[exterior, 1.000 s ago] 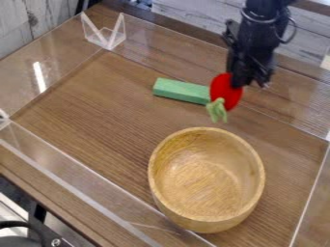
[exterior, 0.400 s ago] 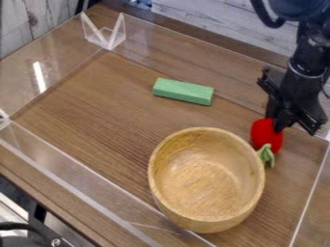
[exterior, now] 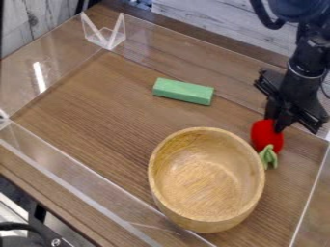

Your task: Move the red object to the right side of the table

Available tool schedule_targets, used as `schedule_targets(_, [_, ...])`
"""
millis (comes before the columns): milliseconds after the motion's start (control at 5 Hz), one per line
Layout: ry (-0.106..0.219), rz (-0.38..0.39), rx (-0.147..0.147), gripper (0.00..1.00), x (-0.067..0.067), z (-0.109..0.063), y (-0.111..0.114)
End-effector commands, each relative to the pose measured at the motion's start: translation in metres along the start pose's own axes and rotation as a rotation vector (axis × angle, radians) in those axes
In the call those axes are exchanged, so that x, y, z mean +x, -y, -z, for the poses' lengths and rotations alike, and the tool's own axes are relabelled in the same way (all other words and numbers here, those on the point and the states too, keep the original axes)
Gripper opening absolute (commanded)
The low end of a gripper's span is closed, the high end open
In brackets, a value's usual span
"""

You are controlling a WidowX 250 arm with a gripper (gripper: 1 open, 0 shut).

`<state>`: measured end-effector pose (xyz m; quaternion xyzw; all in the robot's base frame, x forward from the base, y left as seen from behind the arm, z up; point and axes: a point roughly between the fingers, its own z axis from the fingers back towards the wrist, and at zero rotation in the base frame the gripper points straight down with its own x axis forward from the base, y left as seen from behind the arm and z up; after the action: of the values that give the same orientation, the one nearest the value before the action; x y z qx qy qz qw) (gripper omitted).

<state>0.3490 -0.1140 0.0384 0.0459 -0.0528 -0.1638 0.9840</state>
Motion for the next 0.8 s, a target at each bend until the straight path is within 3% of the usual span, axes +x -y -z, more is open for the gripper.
schedule_targets(0, [0.021,-0.074,-0.006,0.0,0.001,-0.015,0.001])
schedule_targets(400, [-0.011,-0.233,-0.01,0.0,0.005,-0.004,0.004])
schedule_targets(600, [-0.016,-0.227,-0.019,1.0,0.002,-0.002,0.003])
